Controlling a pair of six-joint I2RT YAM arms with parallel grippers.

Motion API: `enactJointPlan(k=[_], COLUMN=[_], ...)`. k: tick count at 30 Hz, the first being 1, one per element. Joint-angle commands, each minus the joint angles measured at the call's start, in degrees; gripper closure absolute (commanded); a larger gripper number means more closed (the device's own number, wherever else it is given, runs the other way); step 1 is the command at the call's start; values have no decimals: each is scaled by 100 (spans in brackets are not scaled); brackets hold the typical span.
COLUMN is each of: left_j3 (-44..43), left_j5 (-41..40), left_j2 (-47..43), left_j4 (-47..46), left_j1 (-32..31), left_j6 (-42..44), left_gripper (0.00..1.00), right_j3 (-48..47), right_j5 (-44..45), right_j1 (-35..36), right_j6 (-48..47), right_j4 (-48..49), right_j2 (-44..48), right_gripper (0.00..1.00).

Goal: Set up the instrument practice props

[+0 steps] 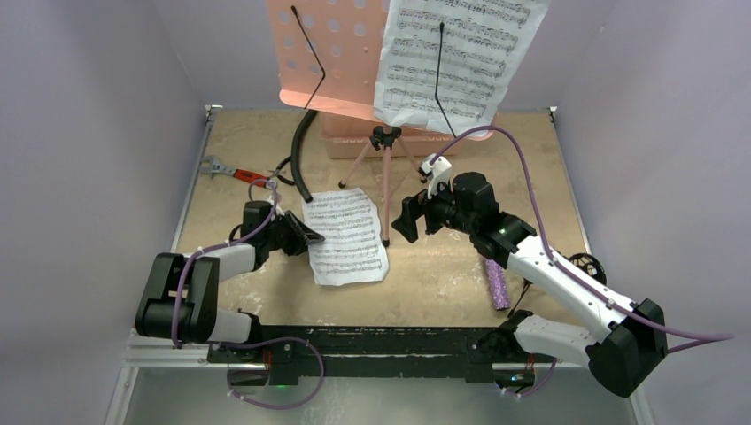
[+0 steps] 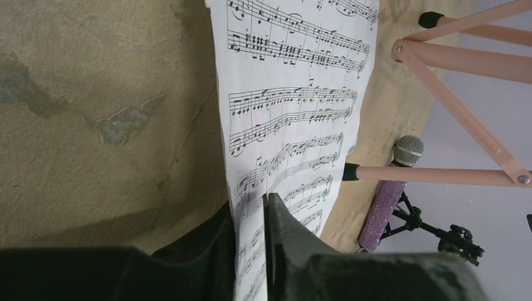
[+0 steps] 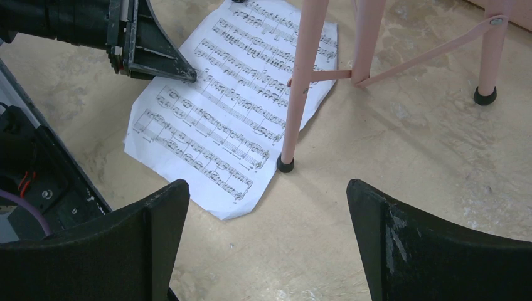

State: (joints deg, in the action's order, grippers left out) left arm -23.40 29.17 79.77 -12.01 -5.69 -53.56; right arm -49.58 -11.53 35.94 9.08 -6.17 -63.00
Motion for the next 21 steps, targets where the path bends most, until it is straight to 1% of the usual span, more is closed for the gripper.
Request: enactJointPlan(k=[1, 3, 6, 9, 10, 13, 15, 18, 21], left_j3=[-2, -133, -536, -1062, -1219, -1931, -2349, -2740, -2861], left_j5=[18, 110, 208, 347, 457, 545, 585, 827, 1090], left_j2=[4, -144, -532, -906, -1038, -1338, -1499, -1722, -1965], left_j4=[-408, -336, 220, 986, 1150, 2250, 2693, 2840, 2650], left_j1=[-22, -20, -29, -34, -34, -34, -32, -30, -34], left_j6=[28, 116, 484, 1073, 1329, 2298, 2721, 2933, 2763], left_gripper=[86, 92, 98, 98, 98, 100, 100, 100, 100], right_j3=[-187, -189, -140, -18, 31, 148, 183, 256, 304], right_j5=[-74, -75, -59, -130, -146, -159, -266, -411, -495], right_j1=[-17, -17, -15, -17, -17, -17, -15, -13, -17], right_j6=[-23, -42, -47, -68, -85, -91, -96, -154, -104], right_j4=[-1, 15, 86, 246, 306, 510, 591, 798, 966], right_j2=[58, 98, 202, 376, 437, 611, 691, 804, 875], right_gripper=[2, 2, 2, 2, 2, 2, 2, 2, 2])
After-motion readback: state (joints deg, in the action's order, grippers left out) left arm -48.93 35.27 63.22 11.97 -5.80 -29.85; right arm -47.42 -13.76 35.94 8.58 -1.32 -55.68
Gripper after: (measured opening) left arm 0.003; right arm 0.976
